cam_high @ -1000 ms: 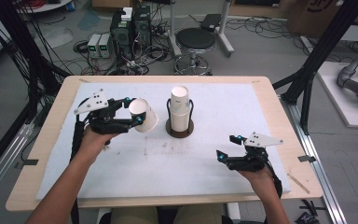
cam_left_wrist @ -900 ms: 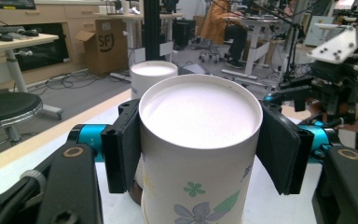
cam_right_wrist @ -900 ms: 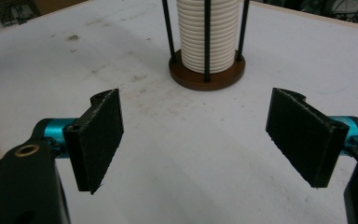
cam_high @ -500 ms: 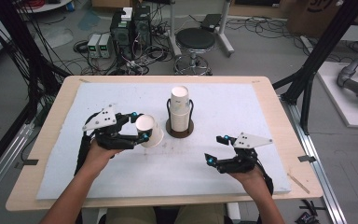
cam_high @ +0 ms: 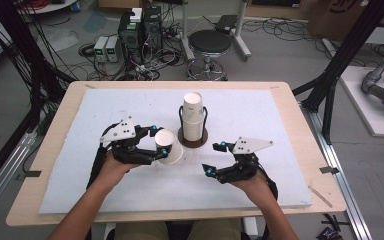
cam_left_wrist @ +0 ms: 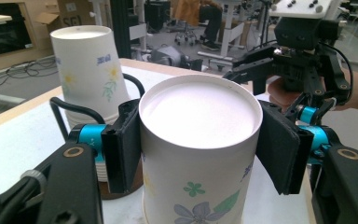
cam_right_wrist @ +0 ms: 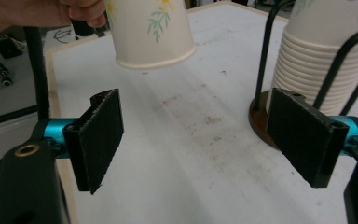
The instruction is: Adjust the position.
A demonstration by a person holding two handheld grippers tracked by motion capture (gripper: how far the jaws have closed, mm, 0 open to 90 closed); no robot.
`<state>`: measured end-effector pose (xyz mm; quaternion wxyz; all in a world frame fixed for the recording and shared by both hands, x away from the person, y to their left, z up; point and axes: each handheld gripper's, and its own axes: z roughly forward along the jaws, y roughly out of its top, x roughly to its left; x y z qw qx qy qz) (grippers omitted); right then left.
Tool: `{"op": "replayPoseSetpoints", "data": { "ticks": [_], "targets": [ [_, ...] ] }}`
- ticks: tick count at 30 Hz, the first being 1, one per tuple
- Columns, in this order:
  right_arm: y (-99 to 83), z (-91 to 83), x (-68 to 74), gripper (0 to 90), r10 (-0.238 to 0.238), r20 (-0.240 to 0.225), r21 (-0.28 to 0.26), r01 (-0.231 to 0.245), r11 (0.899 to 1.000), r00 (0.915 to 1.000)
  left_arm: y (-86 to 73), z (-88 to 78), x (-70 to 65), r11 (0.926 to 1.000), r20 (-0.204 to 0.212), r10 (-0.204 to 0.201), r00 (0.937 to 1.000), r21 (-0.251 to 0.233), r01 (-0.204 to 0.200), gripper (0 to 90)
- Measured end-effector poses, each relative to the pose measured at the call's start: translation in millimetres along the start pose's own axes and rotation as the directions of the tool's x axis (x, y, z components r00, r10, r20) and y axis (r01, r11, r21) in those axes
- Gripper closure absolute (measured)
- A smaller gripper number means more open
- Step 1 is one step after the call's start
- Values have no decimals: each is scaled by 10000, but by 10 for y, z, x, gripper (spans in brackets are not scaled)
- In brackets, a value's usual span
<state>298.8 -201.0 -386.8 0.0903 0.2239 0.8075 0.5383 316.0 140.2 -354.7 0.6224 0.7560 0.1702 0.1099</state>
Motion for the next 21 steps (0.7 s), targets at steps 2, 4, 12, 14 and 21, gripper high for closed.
{"op": "replayPoseSetpoints", "data": {
  "ticks": [2, 4, 12, 14, 21],
  "targets": [
    [15, 31, 2, 193, -12, -124, -18, 12, 10000, 9999, -3, 18, -14, 10000, 45, -25, 10000, -4, 25, 366],
    [37, 85, 12, 193, -51, -320, -8, 51, 10000, 9995, -7, 40, -24, 10000, 155, -33, 9999, 10, 33, 366],
    [90, 268, 75, 193, -293, -829, 56, 299, 9995, 9961, -10, 144, -88, 9999, 586, 25, 9983, 99, -30, 368],
    [102, 314, 92, 193, -327, -961, 67, 335, 9994, 9948, -7, 180, -110, 9999, 731, 45, 9973, 90, -52, 368],
    [115, 413, 131, 193, -394, -1253, 74, 406, 9991, 9913, -9, 248, -148, 10000, 1013, 49, 9948, 79, -57, 368]
  ]
}}
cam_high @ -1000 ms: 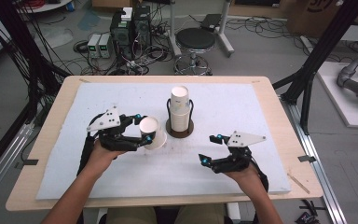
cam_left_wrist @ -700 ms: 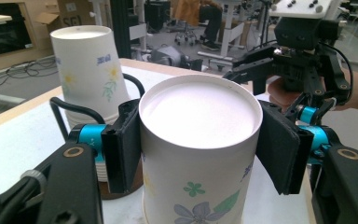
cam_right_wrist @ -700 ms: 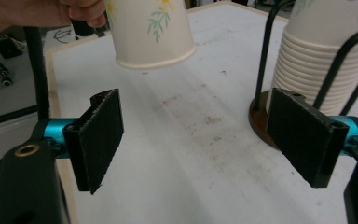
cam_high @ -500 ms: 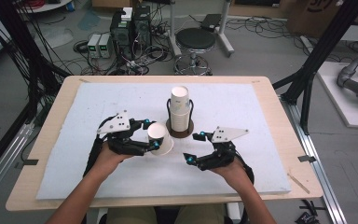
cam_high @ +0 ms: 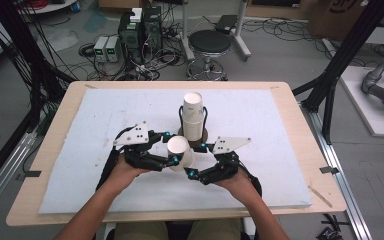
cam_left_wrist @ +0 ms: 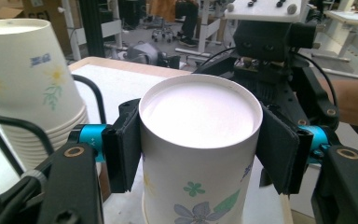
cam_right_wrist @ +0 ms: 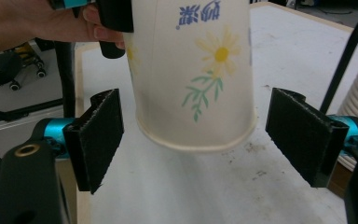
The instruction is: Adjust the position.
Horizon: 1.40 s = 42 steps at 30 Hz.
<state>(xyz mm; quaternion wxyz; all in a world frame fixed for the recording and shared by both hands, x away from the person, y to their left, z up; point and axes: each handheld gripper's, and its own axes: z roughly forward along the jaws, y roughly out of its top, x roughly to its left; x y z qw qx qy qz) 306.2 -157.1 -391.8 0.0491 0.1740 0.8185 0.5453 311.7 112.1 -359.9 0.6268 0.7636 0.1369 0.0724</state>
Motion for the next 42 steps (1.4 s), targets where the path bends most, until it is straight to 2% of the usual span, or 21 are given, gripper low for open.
{"op": "replayPoseSetpoints", "data": {
  "ticks": [10, 12, 16, 22, 23, 24, 25, 26, 29, 34, 37, 39, 40, 42],
  "targets": [
    [4, 133, 7, 210, -29, -222, -64, 27, 10000, 9997, -8, 88, -36, 10000, 488, -83, 9988, -51, 86, 370],
    [3, 138, 2, 245, -33, -373, -113, 29, 9999, 9993, -9, 94, -40, 9999, 486, -81, 9988, -65, 84, 369],
    [5, 131, -6, 274, -137, -368, -149, 131, 9998, 9992, -14, 91, -27, 9998, 486, -175, 9987, -125, 181, 369],
    [4, 127, -11, 325, -280, -288, 66, 282, 9996, 9992, -23, 103, -20, 9997, 467, -233, 9986, 75, 230, 353],
    [5, 126, -14, 328, -347, -288, 135, 351, 9993, 9990, -26, 105, -17, 9997, 472, -236, 9986, 116, 230, 345],
    [5, 125, -16, 332, -384, -306, 196, 390, 9990, 9988, -29, 112, -14, 9991, 437, -422, 9982, 106, 418, 308],
    [3, 122, -21, 335, -422, -324, 345, 433, 9985, 9986, -31, 113, 7, 9968, 286, -744, 9968, 301, 736, 160],
    [3, 122, -21, 335, -422, -324, 345, 433, 9985, 9986, -31, 113, 7, 9968, 286, -744, 9968, 301, 736, 132],
    [15, 83, -37, 341, -561, -360, 782, 588, 9952, 9978, -30, 82, 33, 9962, 230, -756, 9969, 455, 745, 132],
    [47, 27, -73, 341, -709, -362, 1167, 746, 9904, 9968, -15, 13, 51, 9953, 301, -676, 9973, 712, 653, 133],
    [94, -28, -116, 343, -1038, -299, 1705, 1074, 9795, 9941, 32, -39, 68, 9931, 415, -643, 9971, 1005, 598, 134],
    [103, -37, -120, 343, -1077, -321, 1790, 1118, 9775, 9937, 47, -54, 76, 9924, 489, -653, 9967, 1076, 598, 134],
    [131, -56, -134, 343, -1242, -373, 1965, 1292, 9720, 9916, 57, -63, 81, 9921, 472, -654, 9967, 1101, 599, 134],
    [144, -64, -138, 344, -1320, -396, 2040, 1373, 9693, 9905, 74, -80, 95, 9912, 517, -679, 9964, 1176, 614, 134]
  ]
}}
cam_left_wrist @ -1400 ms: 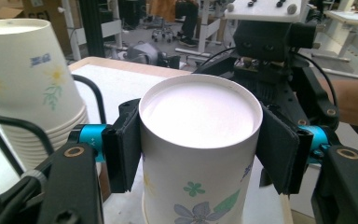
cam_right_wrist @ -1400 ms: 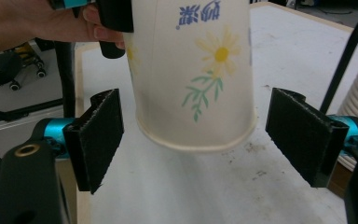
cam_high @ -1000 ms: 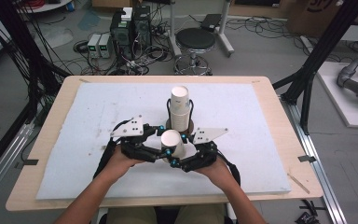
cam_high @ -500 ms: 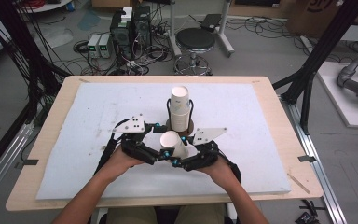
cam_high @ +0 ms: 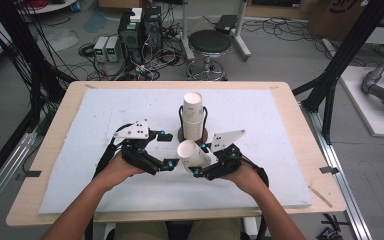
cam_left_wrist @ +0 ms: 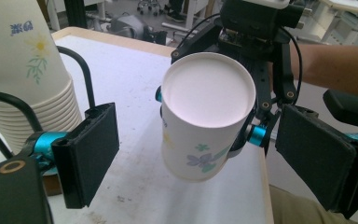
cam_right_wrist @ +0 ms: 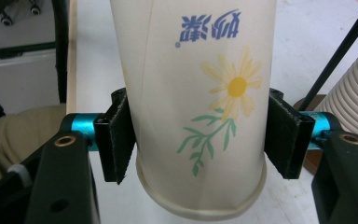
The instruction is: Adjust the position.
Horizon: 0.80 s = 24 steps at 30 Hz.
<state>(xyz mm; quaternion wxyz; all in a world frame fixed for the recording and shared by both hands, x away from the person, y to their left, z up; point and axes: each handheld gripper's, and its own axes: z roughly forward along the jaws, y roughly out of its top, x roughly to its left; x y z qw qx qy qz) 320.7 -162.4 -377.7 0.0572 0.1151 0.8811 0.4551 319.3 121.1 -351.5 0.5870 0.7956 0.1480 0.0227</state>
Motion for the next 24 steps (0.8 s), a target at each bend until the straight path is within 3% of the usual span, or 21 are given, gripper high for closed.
{"op": "replayPoseSetpoints", "data": {
  "ticks": [4, 8, 11, 15, 24],
  "targets": [
    [69, -30, -23, 343, -453, -186, 419, 461, 9981, 9988, 24, -15, 13, 9998, 27, 71, 10000, 175, -72, 134],
    [120, -39, -29, 343, -637, -502, 529, 663, 9964, 9967, 46, 2, 3, 9992, 139, 138, 9998, 364, -143, 136],
    [181, -28, -27, 343, -879, -507, 977, 926, 9909, 9948, 73, 22, -7, 9985, 214, 236, 9995, 491, -247, 137],
    [218, -12, -24, 342, -930, -567, 1182, 992, 9880, 9940, 97, 69, -15, 9963, 279, 394, 9988, 757, -415, 139],
    [360, 70, 17, 341, -1466, -868, 2373, 1634, 9576, 9854, 91, 203, -3, 9866, 565, 521, 9970, 1519, -602, 155]
  ]
}}
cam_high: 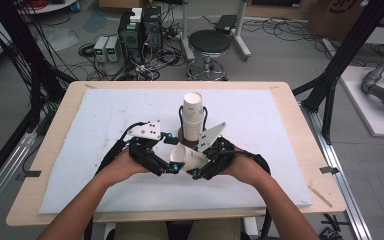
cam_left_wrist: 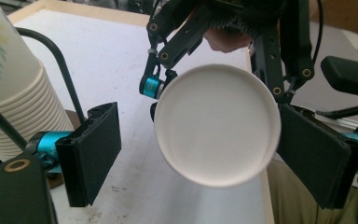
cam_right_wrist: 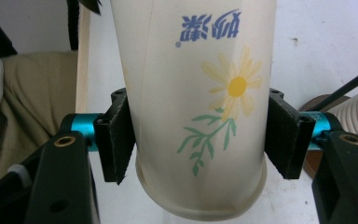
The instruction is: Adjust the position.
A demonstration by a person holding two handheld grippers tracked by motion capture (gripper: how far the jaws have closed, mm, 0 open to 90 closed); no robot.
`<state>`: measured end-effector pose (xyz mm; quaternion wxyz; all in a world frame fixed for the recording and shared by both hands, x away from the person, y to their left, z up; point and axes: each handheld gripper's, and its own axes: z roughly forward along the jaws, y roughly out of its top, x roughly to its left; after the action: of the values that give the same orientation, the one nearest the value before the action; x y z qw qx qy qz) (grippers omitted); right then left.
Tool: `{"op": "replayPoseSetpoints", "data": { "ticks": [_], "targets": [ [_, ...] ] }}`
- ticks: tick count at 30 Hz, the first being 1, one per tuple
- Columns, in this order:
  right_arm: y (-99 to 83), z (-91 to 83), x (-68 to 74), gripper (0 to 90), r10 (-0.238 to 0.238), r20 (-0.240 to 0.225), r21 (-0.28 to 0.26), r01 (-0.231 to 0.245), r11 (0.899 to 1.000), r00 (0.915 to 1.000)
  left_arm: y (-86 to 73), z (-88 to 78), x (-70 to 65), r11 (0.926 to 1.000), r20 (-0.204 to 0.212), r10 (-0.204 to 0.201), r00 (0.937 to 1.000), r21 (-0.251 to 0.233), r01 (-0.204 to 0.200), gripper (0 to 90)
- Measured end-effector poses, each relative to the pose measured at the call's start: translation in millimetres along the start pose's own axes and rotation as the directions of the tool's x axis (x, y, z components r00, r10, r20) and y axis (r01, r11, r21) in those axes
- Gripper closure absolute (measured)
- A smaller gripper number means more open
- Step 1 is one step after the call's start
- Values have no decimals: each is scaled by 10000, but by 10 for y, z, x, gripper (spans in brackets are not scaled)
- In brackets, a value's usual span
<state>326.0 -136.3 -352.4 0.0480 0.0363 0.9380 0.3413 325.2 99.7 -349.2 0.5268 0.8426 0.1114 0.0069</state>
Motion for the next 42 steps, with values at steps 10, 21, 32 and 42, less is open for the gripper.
{"op": "replayPoseSetpoints", "data": {
  "ticks": [10, 21, 32, 42],
  "targets": [
    [42, 83, 24, 342, -114, -199, 857, 131, 9962, 9997, -15, 67, 15, 9985, 389, -6, 9992, 552, -15, 234],
    [34, 121, 25, 342, -92, -290, 1313, 129, 9913, 9995, -44, 105, 32, 9930, 827, 22, 9966, 1173, -119, 358],
    [-1, 48, 29, 191, 164, 250, 802, -184, 9966, 9996, -89, 29, 48, 9988, 515, 108, 9986, 478, -133, 374],
    [-191, -242, 33, 191, 1427, 693, -2138, -1250, 9688, 9873, -206, -145, 62, 9951, 435, -158, 9989, -967, 200, 373]
  ]
}}
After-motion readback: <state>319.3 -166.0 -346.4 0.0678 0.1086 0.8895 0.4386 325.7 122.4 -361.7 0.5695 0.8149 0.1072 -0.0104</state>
